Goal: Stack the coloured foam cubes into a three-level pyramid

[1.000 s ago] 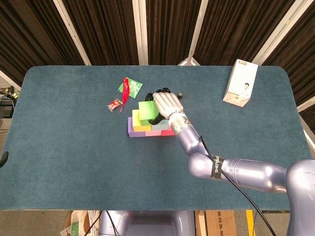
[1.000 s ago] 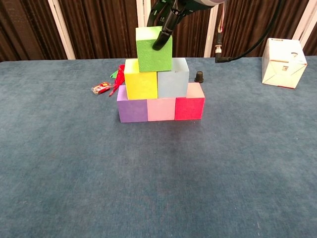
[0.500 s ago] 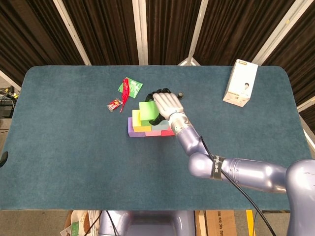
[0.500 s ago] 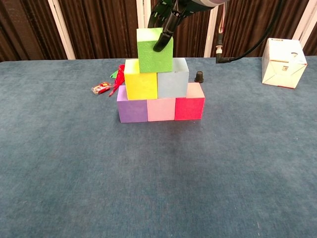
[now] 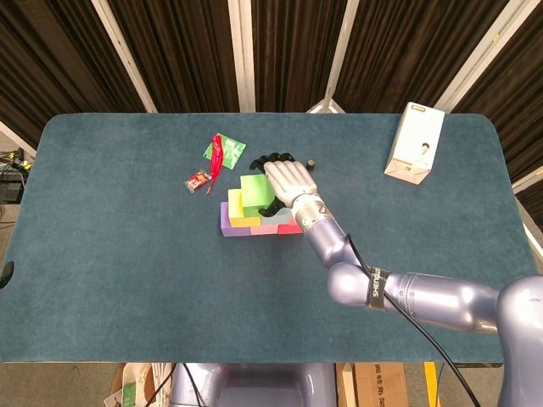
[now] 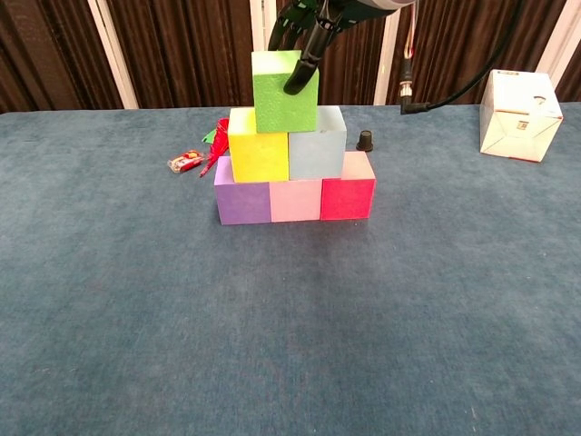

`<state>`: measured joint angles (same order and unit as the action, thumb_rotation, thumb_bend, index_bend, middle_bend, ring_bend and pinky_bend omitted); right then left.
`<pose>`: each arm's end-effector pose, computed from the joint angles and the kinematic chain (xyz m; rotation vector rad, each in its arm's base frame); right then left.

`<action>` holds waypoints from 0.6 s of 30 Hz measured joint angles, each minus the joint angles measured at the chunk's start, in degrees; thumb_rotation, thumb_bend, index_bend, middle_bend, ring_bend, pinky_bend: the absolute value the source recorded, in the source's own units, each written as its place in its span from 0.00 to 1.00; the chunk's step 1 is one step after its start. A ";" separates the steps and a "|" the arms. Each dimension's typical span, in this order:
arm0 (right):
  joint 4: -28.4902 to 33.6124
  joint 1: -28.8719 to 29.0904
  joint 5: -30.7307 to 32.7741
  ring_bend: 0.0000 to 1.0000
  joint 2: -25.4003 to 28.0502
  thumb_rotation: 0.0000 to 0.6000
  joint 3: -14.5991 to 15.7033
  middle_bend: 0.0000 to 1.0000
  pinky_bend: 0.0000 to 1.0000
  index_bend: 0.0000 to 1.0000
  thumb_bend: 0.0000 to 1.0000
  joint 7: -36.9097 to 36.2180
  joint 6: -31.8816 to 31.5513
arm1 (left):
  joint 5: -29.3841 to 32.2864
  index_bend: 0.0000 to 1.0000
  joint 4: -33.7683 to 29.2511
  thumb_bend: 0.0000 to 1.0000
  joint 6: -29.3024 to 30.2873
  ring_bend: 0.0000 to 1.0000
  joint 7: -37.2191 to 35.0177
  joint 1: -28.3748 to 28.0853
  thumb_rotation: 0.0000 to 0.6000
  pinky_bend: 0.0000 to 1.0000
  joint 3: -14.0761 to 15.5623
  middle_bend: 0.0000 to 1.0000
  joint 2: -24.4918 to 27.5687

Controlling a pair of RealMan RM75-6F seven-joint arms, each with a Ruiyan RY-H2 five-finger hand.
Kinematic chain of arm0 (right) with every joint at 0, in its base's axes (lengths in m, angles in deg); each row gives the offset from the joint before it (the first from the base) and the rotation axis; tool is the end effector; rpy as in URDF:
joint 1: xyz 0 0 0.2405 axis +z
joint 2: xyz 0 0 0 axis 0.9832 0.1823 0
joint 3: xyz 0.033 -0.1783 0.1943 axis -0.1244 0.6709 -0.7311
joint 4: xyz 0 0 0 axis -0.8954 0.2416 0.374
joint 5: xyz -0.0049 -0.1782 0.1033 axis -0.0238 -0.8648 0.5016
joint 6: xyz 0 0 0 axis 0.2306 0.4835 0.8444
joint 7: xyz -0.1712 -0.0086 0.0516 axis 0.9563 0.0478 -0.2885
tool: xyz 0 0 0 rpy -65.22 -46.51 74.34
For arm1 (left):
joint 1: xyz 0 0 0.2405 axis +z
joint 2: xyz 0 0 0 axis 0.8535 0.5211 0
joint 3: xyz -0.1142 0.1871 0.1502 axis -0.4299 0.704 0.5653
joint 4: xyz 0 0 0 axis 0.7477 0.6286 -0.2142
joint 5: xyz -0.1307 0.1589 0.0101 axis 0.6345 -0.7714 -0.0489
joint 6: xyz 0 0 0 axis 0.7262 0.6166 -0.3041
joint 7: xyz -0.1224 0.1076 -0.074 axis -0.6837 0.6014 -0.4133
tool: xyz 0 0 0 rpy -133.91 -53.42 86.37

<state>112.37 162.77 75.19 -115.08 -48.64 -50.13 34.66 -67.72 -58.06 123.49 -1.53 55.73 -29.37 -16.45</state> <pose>0.0407 -0.4616 0.0414 1.8130 -1.2923 0.8911 -0.3337 0.2296 0.2017 -0.9524 -0.7658 -0.9329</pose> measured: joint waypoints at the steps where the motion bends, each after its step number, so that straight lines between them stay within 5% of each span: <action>1: 0.11 0.10 0.18 0.03 0.25 1.00 0.21 0.13 0.00 0.16 0.25 0.21 0.28 | 0.00 0.00 0.00 0.30 0.02 0.00 0.02 0.01 1.00 0.00 0.00 0.00 -0.01; 11: 2.57 0.80 1.43 0.00 3.66 1.00 1.51 0.04 0.00 0.01 0.25 1.17 1.74 | -0.17 0.00 0.71 0.30 0.20 0.00 -0.67 -0.06 1.00 0.00 -0.30 0.00 0.07; 18: 8.78 -1.33 -2.36 0.00 8.77 1.00 1.60 0.03 0.00 0.00 0.25 0.63 -4.99 | -0.37 0.00 1.32 0.30 0.08 0.00 -2.16 0.09 1.00 0.00 -0.40 0.00 0.50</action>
<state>121.15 161.43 72.82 -106.31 -47.04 -49.50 29.68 -68.09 -56.74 123.57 -3.69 55.82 -29.78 -15.95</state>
